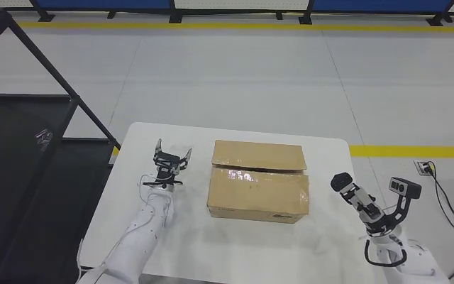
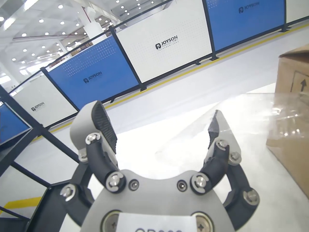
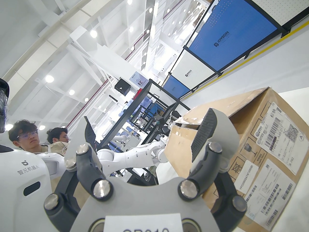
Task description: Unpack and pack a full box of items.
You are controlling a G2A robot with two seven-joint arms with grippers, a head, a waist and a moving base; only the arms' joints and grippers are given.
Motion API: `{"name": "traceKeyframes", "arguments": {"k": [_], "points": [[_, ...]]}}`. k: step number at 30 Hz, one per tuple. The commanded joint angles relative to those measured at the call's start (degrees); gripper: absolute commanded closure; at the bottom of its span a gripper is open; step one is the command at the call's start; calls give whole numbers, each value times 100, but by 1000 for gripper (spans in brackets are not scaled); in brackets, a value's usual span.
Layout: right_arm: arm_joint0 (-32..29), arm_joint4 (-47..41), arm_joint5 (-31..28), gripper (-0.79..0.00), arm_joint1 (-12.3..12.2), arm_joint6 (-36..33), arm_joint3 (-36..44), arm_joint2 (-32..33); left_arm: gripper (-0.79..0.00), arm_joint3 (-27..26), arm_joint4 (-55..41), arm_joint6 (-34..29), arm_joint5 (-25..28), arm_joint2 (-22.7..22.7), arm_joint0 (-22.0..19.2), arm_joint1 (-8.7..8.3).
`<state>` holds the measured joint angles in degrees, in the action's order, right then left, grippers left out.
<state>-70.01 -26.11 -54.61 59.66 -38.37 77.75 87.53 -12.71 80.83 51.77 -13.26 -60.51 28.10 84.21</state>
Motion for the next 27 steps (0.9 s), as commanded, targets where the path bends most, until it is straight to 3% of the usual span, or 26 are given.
{"name": "traceKeyframes", "arguments": {"k": [1, 13, 27], "points": [[67, -17, 12, -785, 3, -42, -24, -38, -785, 4, -65, 102, -54, -62, 74, -47], [495, -76, 78, -785, 24, -314, -212, -308, -785, -139, -200, 279, -782, -312, 537, -271], [683, -231, 32, -785, 32, -541, -376, -475, -785, -474, -175, 125, -973, -413, 1092, -373]]}}
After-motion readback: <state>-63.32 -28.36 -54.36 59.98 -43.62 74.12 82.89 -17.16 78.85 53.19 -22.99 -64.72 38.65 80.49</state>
